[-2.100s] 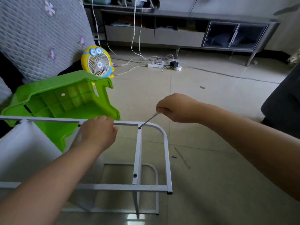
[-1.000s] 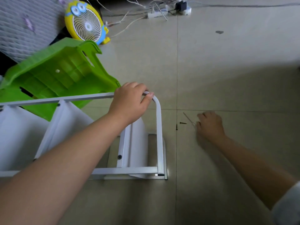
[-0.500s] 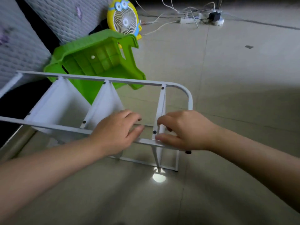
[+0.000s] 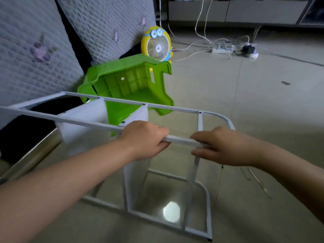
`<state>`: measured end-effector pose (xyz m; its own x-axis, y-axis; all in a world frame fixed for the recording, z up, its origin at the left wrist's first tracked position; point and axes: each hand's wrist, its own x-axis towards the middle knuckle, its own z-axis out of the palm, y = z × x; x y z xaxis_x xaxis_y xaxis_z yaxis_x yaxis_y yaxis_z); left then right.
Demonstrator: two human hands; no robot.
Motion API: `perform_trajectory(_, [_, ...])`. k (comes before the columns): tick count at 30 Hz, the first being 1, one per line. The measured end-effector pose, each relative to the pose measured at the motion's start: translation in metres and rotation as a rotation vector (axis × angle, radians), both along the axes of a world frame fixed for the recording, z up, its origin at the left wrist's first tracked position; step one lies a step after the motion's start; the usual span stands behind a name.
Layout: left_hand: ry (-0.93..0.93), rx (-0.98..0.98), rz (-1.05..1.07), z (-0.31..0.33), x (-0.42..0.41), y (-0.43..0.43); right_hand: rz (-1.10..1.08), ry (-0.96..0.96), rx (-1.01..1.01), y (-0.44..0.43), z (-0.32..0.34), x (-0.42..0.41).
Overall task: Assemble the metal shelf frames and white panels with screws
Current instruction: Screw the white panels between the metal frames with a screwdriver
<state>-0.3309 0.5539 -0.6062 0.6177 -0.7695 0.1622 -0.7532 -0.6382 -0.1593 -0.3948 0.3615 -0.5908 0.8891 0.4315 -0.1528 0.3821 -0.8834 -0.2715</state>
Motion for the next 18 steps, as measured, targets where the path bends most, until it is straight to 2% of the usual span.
perform_trajectory(3, [0.075, 0.110, 0.178, 0.003, 0.031, -0.022, -0.120, -0.105, -0.068, -0.019, 0.007, 0.034])
perform_trajectory(10, [0.023, 0.048, 0.287, -0.025, 0.080, -0.032, -0.431, -0.395, -0.179, -0.017, -0.036, 0.106])
perform_trajectory(14, [0.074, 0.040, 0.312, -0.036, 0.097, -0.028, -0.557, -0.325, -0.117, -0.019, -0.063, 0.140])
perform_trajectory(18, [0.131, 0.157, 0.303, -0.051, 0.087, -0.019, -0.625, -0.157, -0.068, -0.033, -0.096, 0.156])
